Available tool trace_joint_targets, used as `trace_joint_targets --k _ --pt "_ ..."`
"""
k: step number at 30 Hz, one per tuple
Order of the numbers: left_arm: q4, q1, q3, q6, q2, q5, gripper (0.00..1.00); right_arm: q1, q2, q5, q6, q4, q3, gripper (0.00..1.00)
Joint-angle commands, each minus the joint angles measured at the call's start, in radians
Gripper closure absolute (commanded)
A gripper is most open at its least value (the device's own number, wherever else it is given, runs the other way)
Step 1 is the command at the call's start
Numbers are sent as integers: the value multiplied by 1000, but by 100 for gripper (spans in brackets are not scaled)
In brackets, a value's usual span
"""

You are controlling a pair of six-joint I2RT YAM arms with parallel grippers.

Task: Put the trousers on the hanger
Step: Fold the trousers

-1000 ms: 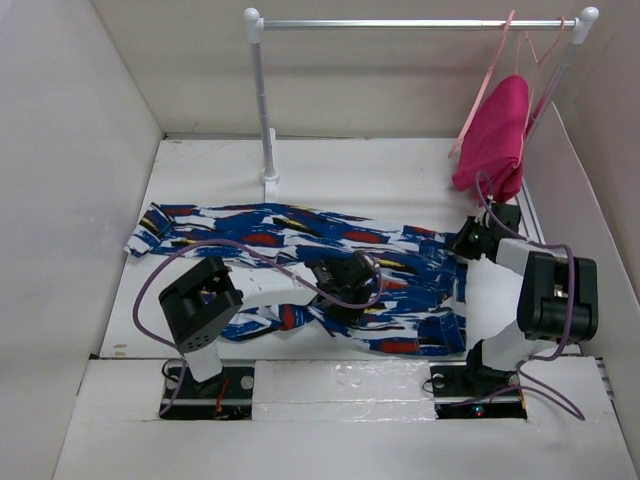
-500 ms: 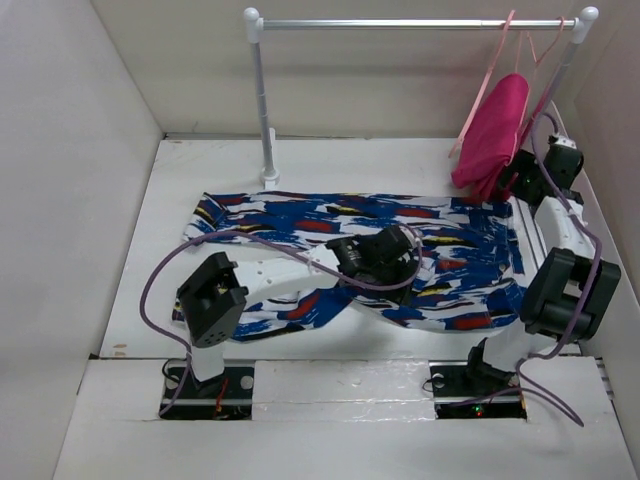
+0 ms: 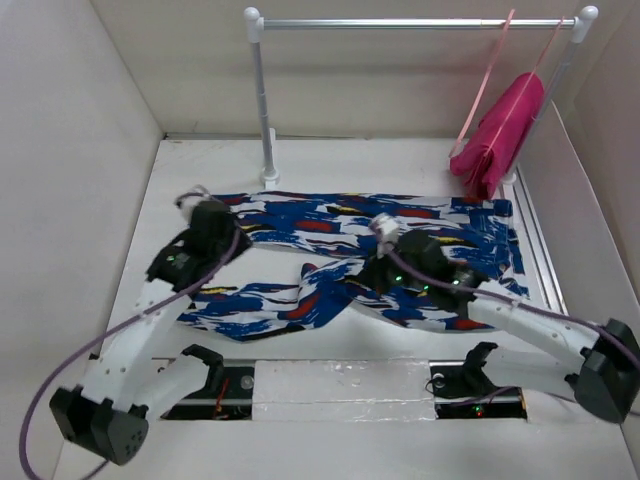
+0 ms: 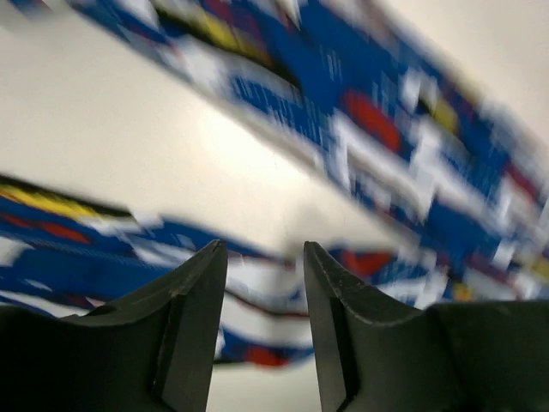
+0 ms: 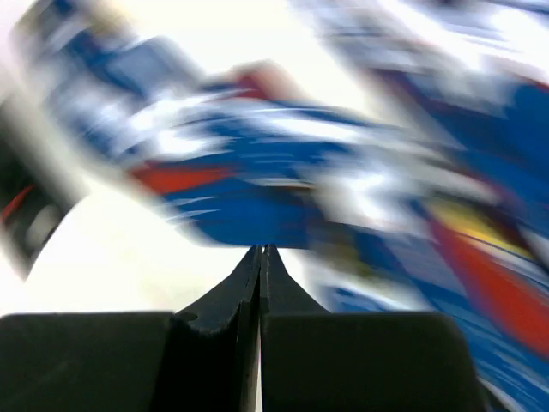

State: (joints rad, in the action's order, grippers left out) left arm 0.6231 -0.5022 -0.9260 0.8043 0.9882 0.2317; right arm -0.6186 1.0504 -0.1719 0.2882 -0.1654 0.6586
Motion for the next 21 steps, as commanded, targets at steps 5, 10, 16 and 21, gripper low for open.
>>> trace_joint_targets --k 5,10,16,21 --pt "70 352 -314 -195 -26 57 86 -464 471 -20 -86 87 359 49" --pt "76 367 -534 -232 -26 98 90 -492 907 -113 -158 19 857 37" --pt "35 367 -510 -228 -58 21 88 -492 1256 -176 -143 -109 1279 36" --pt "13 367 -444 -231 -72 -61 86 -483 1515 -234 -75 -174 1553 32"
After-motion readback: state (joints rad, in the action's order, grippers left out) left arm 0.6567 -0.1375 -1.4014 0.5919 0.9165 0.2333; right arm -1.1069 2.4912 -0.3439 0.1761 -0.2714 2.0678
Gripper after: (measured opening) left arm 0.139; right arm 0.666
